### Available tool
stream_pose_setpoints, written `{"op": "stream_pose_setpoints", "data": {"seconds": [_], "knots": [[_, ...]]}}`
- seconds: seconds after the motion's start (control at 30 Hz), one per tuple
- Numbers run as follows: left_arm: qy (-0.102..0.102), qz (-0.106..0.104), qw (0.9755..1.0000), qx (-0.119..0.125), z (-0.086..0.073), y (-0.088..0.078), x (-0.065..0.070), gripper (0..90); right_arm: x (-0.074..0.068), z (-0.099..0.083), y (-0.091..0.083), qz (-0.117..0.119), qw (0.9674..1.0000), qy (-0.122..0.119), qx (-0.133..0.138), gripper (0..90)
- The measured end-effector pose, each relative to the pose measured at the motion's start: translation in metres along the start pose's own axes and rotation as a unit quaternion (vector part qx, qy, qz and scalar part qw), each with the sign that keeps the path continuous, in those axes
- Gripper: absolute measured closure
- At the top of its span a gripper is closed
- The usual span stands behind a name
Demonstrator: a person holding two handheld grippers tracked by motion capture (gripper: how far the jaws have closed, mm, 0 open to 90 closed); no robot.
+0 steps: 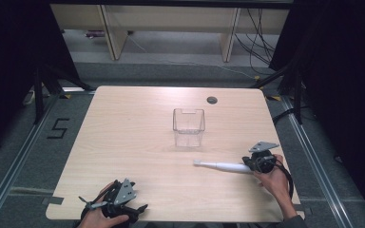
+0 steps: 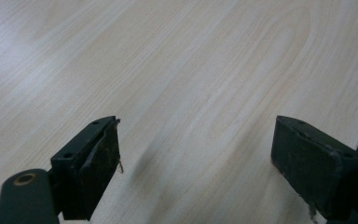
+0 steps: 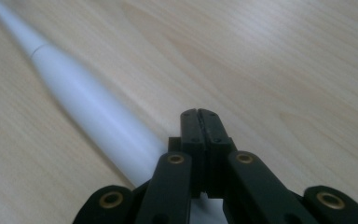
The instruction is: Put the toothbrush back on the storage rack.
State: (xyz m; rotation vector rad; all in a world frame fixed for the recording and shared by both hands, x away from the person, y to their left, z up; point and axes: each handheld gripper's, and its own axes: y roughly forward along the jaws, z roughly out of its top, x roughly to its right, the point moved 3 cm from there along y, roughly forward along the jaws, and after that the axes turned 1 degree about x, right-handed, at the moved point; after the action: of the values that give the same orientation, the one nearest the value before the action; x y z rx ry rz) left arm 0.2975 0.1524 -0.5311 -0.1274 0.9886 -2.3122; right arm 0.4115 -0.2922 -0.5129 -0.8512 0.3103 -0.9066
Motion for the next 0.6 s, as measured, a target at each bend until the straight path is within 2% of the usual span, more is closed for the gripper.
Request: {"op": "stream_pose_setpoints", "data": {"seconds": [0.03,0.1,0.13,0.17,0.2,0.23,0.3,0.4,0.43,0.47,0.53,0.6], "knots": [[0.0,0.0,1.0,0.0,0.0,0.0,0.0,15.1,-0.004,-0.001,-0.002,0.003,0.9999,0.011,-0.01,89.9],[0.002,-0.003,1.0,0.001,0.0,-0.001,-0.001,15.1,-0.003,-0.001,-0.003,0.002,0.9998,-0.019,0.0,89.8],[0.002,-0.003,1.0,0.001,0.0,-0.001,-0.001,15.1,-0.003,-0.001,-0.003,0.002,0.9998,-0.019,0.0,89.8],[0.002,-0.001,1.0,0.001,0.0,-0.001,-0.001,15.1,-0.007,-0.001,-0.005,0.003,1.0,0.0,-0.007,89.8],[0.003,-0.003,1.0,0.0,0.0,-0.001,-0.001,15.1,-0.008,-0.001,-0.006,-0.002,0.9999,-0.005,-0.009,89.7],[0.002,-0.003,1.0,0.001,0.0,-0.001,-0.001,15.1,-0.011,-0.001,-0.007,-0.001,0.9999,0.008,-0.013,89.6],[0.003,-0.003,1.0,0.0,0.0,-0.001,-0.001,15.1,-0.013,-0.002,-0.008,0.0,0.9998,-0.014,-0.01,89.3],[0.007,-0.002,1.0,-0.004,0.0,-0.001,-0.002,15.1,-0.016,-0.003,-0.009,0.008,0.9998,-0.014,-0.012,89.0],[0.005,-0.001,1.0,-0.002,0.0,-0.001,-0.002,15.1,-0.018,-0.003,-0.01,0.004,0.9999,-0.005,-0.013,88.8],[0.005,-0.001,1.0,-0.003,0.0,-0.001,-0.002,15.1,-0.018,-0.004,-0.011,0.003,0.9998,-0.012,-0.013,88.7],[0.004,-0.004,1.0,-0.002,0.0,-0.001,-0.001,15.1,-0.019,-0.004,-0.012,0.006,0.9999,-0.004,-0.012,88.2],[0.002,-0.004,1.0,-0.001,0.0,0.0,-0.001,15.1,-0.018,-0.004,-0.012,0.005,0.9999,-0.008,-0.008,87.2]]}}
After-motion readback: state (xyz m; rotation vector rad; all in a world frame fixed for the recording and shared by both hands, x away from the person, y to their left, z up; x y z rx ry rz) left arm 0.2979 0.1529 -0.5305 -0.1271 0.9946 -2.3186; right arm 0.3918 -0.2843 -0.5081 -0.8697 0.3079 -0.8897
